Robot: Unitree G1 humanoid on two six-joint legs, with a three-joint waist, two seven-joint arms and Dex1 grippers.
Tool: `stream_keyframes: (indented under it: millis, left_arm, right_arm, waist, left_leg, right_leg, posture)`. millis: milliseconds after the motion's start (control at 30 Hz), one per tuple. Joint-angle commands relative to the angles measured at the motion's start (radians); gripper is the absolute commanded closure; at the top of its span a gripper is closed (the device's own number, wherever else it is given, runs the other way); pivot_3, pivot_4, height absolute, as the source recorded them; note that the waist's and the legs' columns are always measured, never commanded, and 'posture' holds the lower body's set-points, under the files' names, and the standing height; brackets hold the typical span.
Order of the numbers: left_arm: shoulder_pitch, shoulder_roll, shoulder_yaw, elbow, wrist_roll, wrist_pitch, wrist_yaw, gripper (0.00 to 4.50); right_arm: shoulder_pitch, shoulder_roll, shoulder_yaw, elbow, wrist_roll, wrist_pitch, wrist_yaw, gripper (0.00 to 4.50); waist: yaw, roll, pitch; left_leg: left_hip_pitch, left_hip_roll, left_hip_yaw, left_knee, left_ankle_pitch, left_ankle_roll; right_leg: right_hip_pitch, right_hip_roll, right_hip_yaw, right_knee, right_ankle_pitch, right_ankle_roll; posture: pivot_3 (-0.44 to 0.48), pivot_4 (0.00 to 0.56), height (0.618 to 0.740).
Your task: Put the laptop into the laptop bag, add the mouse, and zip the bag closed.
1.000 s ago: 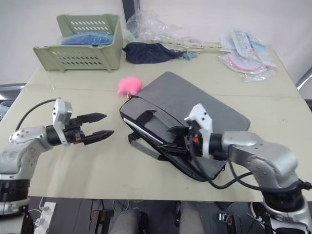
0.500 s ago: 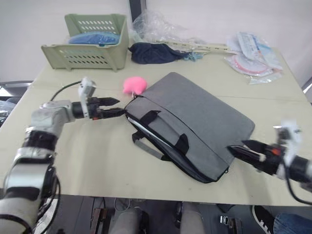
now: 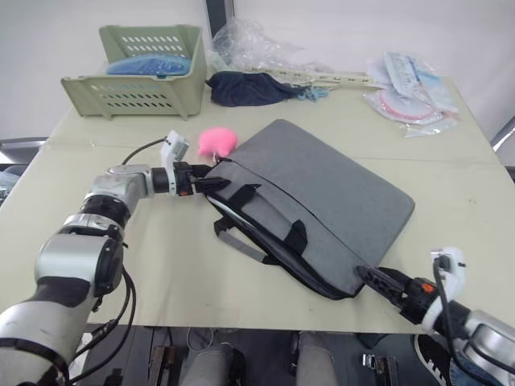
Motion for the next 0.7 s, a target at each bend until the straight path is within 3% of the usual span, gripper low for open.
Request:
stream_keyframes:
  millis: [33,133,233,300,533,700]
  left_arm:
    - [-0.018,0.004,0.015,0.016,0.023,-0.01,-0.004,1.28]
    - [-0.014,0.013,0.026,0.014,0.029,-0.009,-0.01,2.8]
    - [-0.004,0.025,0.035,0.01,0.035,-0.011,-0.014,4.27]
    - [0.009,0.033,0.041,0.001,0.033,-0.005,-0.024,4.5]
    - [0.083,0.089,0.071,-0.117,-0.003,0.09,-0.083,4.5]
    - [0.355,0.194,0.119,-0.569,-0.113,0.342,-0.108,4.5]
  right_arm:
    - [0.001,0.01,0.011,0.019,0.031,-0.037,-0.026,0.55]
    - [0.003,0.011,0.01,0.027,0.06,-0.053,-0.038,1.85]
    - [0.009,-0.012,0.016,0.03,0.071,-0.065,-0.021,3.43]
    - [-0.002,-0.028,0.03,0.044,0.064,-0.077,-0.001,4.34]
    - [-0.087,-0.087,0.086,0.124,0.033,-0.108,0.053,4.47]
    - [-0.195,-0.137,0.154,0.182,0.006,-0.101,0.088,4.47]
  waist:
    - [0.002,0.0,0.0]
    - [0.0,0.0,0.0]
    - [-0.001,0.0,0.0]
    - [-0.002,0.0,0.0]
    - [-0.022,0.0,0.0]
    - [-0.053,0.003,-0.001]
  left_leg:
    - [0.0,0.0,0.0,0.0,0.0,0.001]
    - [0.0,0.0,0.0,0.0,0.0,0.001]
    - [0.0,0.0,0.0,0.0,0.0,0.001]
    - [0.0,0.0,0.0,0.0,-0.001,0.001]
    - [0.001,0.001,0.001,0.0,-0.001,0.001]
    - [0.002,0.001,0.001,-0.001,-0.001,0.001]
  right_leg:
    - [0.0,0.0,0.0,0.0,0.0,0.0]
    - [0.0,0.0,0.0,0.0,0.0,0.0]
    - [0.0,0.0,0.0,0.0,0.0,0.0]
    - [0.0,0.0,0.0,0.0,0.0,0.0]
    - [0.0,0.0,0.0,0.0,0.0,0.0]
    - [-0.001,0.001,0.001,0.002,0.0,0.0]
  posture:
    - [0.0,0.15,0.74]
    - [0.0,0.15,0.74]
    - [0.0,0.15,0.74]
    - [0.0,0.15,0.74]
    - [0.0,0.15,0.74]
    - [0.0,0.15,0.74]
